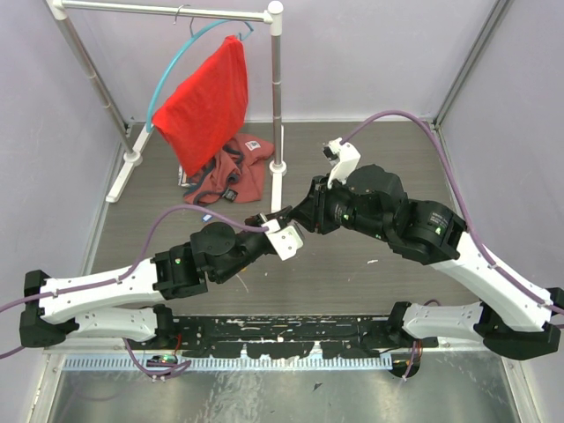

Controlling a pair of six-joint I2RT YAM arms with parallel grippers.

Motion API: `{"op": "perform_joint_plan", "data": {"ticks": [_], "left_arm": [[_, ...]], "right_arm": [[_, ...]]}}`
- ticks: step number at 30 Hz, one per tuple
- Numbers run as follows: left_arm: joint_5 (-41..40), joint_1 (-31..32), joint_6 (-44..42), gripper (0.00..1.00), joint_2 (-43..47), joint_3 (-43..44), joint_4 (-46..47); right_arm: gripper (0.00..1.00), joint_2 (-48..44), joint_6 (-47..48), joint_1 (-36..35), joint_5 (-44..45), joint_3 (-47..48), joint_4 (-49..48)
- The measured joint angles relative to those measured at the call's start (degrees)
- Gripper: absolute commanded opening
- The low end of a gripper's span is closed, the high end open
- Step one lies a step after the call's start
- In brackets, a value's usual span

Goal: Put the keys on the keyring

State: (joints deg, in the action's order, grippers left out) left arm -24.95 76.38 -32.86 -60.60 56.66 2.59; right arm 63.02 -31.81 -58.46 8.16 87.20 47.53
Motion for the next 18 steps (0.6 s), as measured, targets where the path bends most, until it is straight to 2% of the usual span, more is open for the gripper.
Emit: {"op": "perform_joint_plan", "data": {"ticks": [4,8,14,18], "left_arm": [[-0.04,-0.04,-0.02,0.00,-0.02,0.00,-0.11],[-0.15,-0.09,-0.04,0.02,0.00,0.00,-0.13],[0.59,-0.09,0.44,0.48,0.11,0.00,0.04],[3.91,-0.09,1.70,0.65,1.62,0.00,0.04]], "right_arm": [[0.01,0.13,0.00,-0.13,-0.55,0.00,-0.52],[0.01,0.13,0.02,-0.13,-0.55,-0.02,-0.55],[0.01,-0.11,1.25,-0.15,-0.24,-0.04,-0.66],[0.01,-0.61,4.79,-0.15,0.42,0.02,-0.20]]}}
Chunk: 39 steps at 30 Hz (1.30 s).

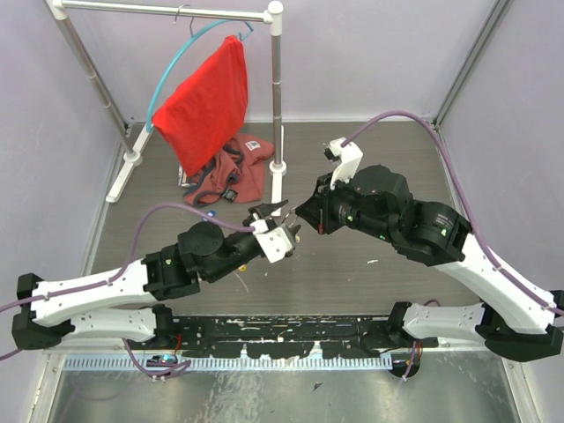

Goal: Put the keys on the keyring

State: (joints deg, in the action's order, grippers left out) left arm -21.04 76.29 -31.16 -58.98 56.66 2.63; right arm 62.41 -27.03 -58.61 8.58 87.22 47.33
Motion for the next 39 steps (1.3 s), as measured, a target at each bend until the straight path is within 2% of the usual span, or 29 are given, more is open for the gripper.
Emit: {"op": "perform_joint_plan", "data": {"ticks": [4,9,19,31,36,39], "left_arm": [[4.74,0.04,2.27,0.67,3.21,-0.02,0.11],[8.22,0.04,5.01,0.68,6.80,-0.55,2.80],[11.37,0.04,7.32,0.66,8.81,-0.74,6.01],[12.61,0.04,4.35,0.51,9.18,-0.42,5.99],[12.52,0.04,1.40,0.35,9.22,0.31,5.53],[12.63,0.07,-0.55,0.36,9.22,1.03,4.07]], "right_arm": [[0.01,-1.55,4.07,0.00,-0.66,0.24,-0.09],[0.01,-4.59,9.03,0.02,-5.60,0.83,-2.12],[0.01,-5.66,11.28,0.02,-13.05,1.88,-6.58],[0.01,-4.57,11.19,0.02,-17.40,2.25,-9.33],[0.01,-3.58,10.43,0.02,-17.97,2.40,-9.51],[0.01,-3.15,10.16,0.09,-18.03,2.62,-9.66]]}}
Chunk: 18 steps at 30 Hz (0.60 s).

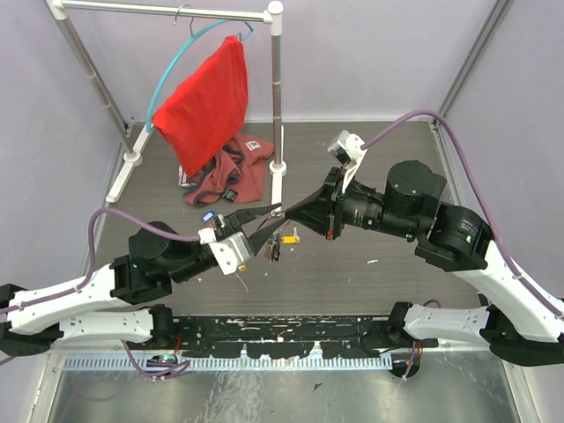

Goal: Put the keys on the keyring

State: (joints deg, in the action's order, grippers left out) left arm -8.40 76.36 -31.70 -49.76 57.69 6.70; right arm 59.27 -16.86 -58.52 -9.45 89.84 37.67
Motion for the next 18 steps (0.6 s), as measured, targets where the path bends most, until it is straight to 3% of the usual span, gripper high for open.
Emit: {"op": "perform_joint_plan", "data": {"ticks": [6,18], "left_arm": [[0.22,0.02,-3.98,0.45,-0.04,1.99,-4.42],[0.87,0.04,-8.33,0.38,-0.72,3.98,-9.31]], "right_arm": [[0.01,0.02,-0.57,0.00,-0.24,0.26,0.11],[0.01,-0.11,-1.53,0.00,-0.31,0.70,0.11]]}}
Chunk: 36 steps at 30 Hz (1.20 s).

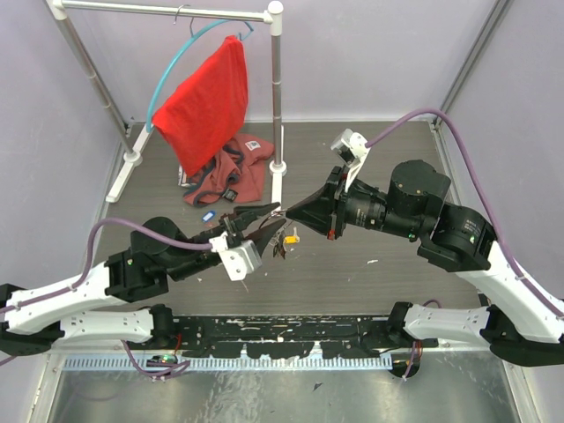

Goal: Put the keys on the keyring

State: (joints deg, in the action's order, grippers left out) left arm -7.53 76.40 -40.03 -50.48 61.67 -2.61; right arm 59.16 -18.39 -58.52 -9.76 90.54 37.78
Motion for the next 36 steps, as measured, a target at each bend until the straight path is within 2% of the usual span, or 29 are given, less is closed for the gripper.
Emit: {"op": "perform_joint_plan", "data": {"ticks": [13,19,22,26,28,36], "left_arm": [[0.26,-0.02,-0.92,0.08,-0.63,0.04,1.07],[-0.26,0.00,-1.64,0.00,-0.70,0.07,1.22],[-0.83,0.00,-1.86,0.00,-0.70,0.07,1.29],[-0.94,0.00,-2.03,0.25,-0.72,0.07,1.27],[-0.94,0.00,-2.14,0.35,-0.74,0.07,1.25],[-1.01,0.00,-2.10,0.37,-1.68,0.81,1.11]], "right_arm": [[0.01,-0.28,-0.24,0.00,-0.02,0.00,0.04],[0.01,-0.42,-0.42,0.00,0.09,-0.35,-0.17],[0.01,-0.55,-0.57,0.00,0.33,-0.87,-0.85],[0.01,-0.79,-0.85,0.02,0.57,-1.44,-1.44],[0.01,-0.83,-1.03,0.02,0.68,-1.60,-1.60],[0.01,-0.83,-1.05,0.02,0.68,-2.45,-1.57]]}}
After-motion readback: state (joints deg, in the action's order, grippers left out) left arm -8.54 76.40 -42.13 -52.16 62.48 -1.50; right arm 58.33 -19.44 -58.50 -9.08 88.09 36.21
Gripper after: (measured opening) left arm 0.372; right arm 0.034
